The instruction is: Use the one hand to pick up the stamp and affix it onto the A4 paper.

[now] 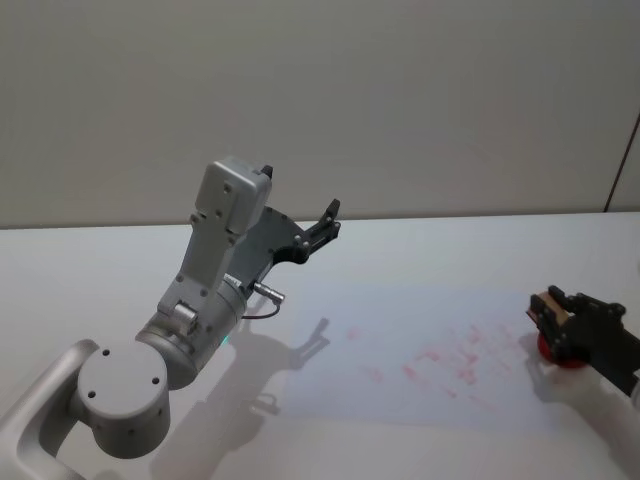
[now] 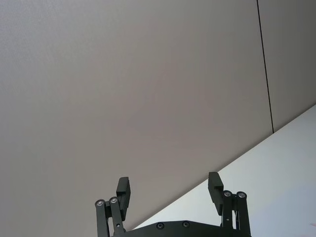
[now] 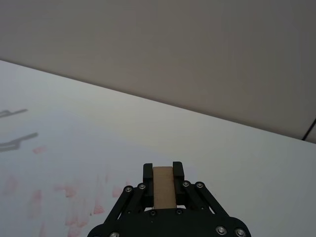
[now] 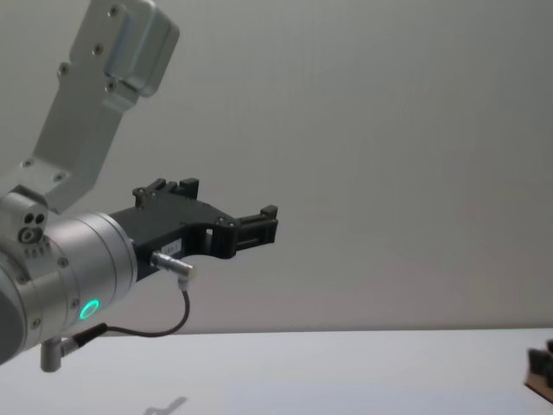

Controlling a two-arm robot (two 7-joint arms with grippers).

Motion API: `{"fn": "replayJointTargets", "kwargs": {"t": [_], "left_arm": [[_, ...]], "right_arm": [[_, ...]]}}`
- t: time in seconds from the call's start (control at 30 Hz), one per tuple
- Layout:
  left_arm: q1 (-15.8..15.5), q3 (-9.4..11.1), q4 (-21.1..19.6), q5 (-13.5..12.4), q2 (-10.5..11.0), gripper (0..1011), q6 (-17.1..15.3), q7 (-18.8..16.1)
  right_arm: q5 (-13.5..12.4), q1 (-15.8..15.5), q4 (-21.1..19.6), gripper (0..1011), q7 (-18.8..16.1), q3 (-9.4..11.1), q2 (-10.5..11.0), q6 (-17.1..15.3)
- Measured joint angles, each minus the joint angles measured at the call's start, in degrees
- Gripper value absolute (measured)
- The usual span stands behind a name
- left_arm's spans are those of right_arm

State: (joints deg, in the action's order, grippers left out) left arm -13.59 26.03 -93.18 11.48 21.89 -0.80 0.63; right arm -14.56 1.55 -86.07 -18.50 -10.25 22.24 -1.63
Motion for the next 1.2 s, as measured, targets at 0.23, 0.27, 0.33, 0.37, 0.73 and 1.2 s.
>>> {"fn": "replayJointTargets", "kwargs": {"t": [0.23, 0.27, 0.33, 0.37, 0.73, 1.2], "left_arm": [[0.0, 0.0, 0.0, 0.0, 0.0, 1001, 0.0, 0.0], [0.0, 0.0, 0.0, 0.0, 0.0, 1001, 0.0, 0.0], [0.0, 0.0, 0.0, 0.0, 0.0, 1001, 0.0, 0.0], [0.0, 0.0, 0.0, 0.0, 0.0, 1001, 0.0, 0.0], [0.0, 0.0, 0.0, 0.0, 0.0, 1001, 0.0, 0.0], [0.0, 0.0, 0.0, 0.0, 0.0, 1001, 0.0, 0.0]], "right_arm": [[1.1, -0.2, 1.9, 214, 1.1, 0.7, 0.9, 0.3], [1.1, -0.2, 2.2, 216, 1.3, 0.7, 0.9, 0.3], [1.5, 0.0, 2.9, 216, 1.6, 0.8, 1.0, 0.4], [1.6, 0.0, 3.1, 216, 1.7, 0.8, 1.0, 0.5], [3.0, 1.0, 5.8, 214, 2.5, 0.8, 0.8, 0.9], [3.5, 1.6, 7.6, 553, 2.9, 0.7, 0.5, 1.9]]}}
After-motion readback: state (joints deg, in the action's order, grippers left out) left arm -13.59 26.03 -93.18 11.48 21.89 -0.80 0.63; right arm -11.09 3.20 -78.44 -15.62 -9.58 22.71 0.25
